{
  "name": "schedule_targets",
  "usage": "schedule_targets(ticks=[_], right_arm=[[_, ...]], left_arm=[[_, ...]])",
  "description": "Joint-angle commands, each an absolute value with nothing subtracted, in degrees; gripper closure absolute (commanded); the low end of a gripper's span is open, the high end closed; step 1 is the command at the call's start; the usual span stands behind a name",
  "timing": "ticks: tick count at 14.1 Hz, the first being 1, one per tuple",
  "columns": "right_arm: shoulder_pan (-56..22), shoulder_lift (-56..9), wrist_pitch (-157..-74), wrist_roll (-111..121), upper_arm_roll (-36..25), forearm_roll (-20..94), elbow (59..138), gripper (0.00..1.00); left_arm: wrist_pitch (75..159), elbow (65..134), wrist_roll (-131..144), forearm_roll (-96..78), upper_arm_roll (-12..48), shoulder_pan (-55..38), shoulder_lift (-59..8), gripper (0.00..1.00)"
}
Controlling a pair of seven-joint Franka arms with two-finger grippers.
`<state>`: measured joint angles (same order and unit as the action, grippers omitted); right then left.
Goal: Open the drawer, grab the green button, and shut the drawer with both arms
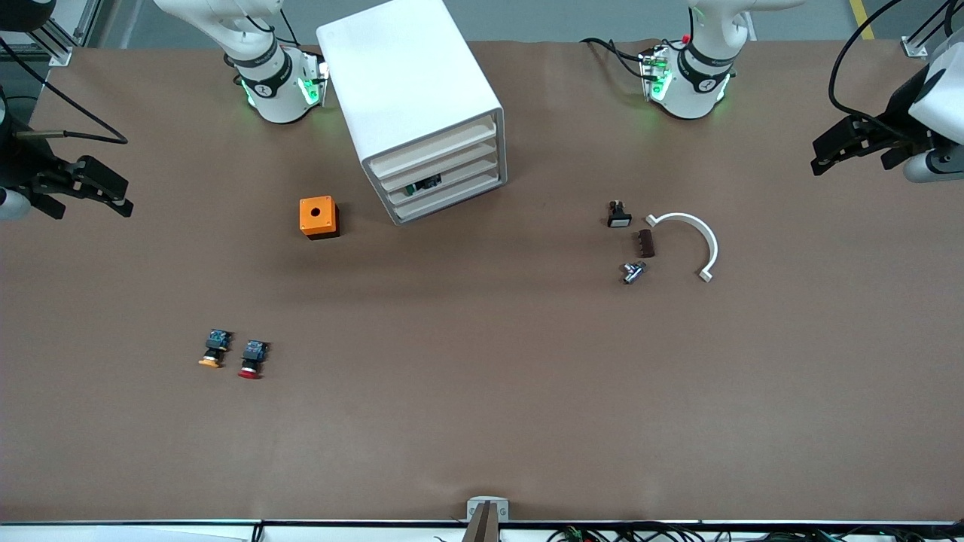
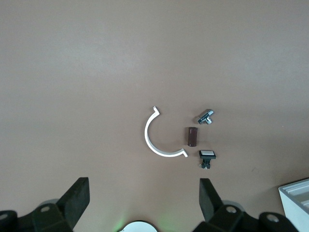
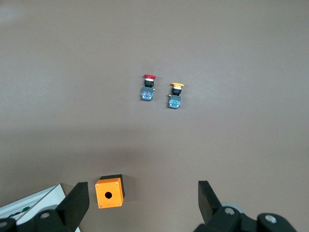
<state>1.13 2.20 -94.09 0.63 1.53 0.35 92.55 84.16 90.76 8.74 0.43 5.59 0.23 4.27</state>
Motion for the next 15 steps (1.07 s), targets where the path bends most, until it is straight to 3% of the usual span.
schedule_targets(ticks=[1, 5, 15], right_arm=[[0.5, 3.3, -94.4, -0.3, 1.2, -0.8, 93.3, 0.0], [0.6, 3.3, -94.4, -0.3, 1.2, -0.8, 93.3, 0.0], [0.6, 3.2, -95.2, 0.5, 1.4, 0.0, 93.1, 0.0]], left_arm=[[83.0, 89.5, 7.6, 0.4, 5.7, 0.4, 3.7, 0.0], [83.1, 87.6, 7.7, 0.4, 5.7, 0.1, 2.3, 0.0], [88.5, 86.2, 11.8, -0.5, 6.2, -5.3, -13.3, 0.0]])
